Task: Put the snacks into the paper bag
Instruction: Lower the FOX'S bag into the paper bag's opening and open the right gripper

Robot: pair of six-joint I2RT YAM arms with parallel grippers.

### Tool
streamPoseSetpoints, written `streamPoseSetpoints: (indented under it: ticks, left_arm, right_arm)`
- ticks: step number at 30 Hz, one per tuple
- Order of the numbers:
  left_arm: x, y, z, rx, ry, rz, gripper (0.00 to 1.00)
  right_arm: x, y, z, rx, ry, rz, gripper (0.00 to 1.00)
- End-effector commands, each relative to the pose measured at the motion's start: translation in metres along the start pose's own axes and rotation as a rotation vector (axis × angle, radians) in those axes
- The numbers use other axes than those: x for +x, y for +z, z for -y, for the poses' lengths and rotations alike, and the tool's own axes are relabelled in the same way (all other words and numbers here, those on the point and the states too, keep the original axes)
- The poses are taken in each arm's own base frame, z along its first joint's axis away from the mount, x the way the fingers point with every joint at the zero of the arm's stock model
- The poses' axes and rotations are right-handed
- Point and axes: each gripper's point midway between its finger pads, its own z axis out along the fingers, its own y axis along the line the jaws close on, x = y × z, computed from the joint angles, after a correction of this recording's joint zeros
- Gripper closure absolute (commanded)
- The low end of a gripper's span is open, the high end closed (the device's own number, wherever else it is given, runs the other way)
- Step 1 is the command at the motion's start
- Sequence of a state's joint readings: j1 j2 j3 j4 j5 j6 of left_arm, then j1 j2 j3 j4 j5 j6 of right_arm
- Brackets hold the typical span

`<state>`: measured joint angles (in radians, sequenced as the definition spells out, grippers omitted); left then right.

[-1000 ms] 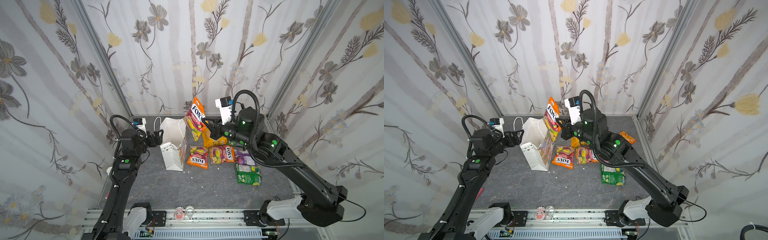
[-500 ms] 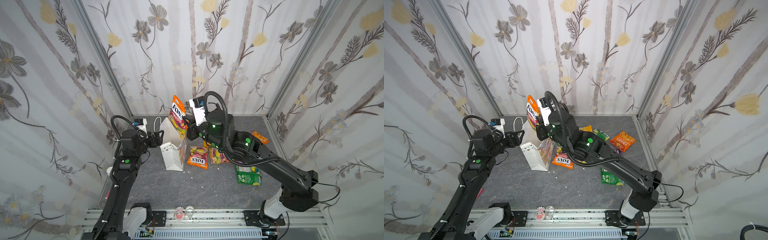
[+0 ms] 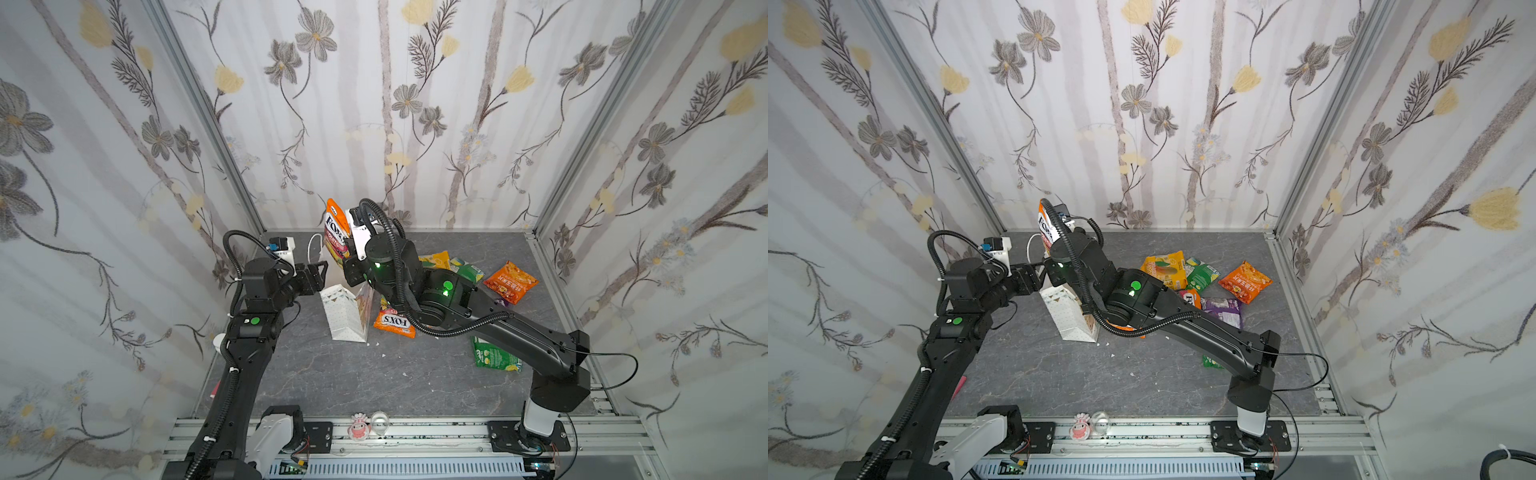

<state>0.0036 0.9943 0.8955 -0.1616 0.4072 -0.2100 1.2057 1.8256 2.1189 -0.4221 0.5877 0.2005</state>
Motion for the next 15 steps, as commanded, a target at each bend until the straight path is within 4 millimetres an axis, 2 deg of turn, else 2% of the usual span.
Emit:
streamPoseSetpoints:
  ticks: [1,15]
  left_arm:
    - [-0.002,0.002,0.000,0.005,-0.004,0.001,0.24]
    - [0.012,0.014,0.003,0.054,-0.051,-0.060,0.23]
  right_arm:
    - [-0.009,0.001,0.007,0.075,0.024,0.048,1.00]
    - [0.024,0.018,0.017,0.223,-0.020,-0.002,1.00]
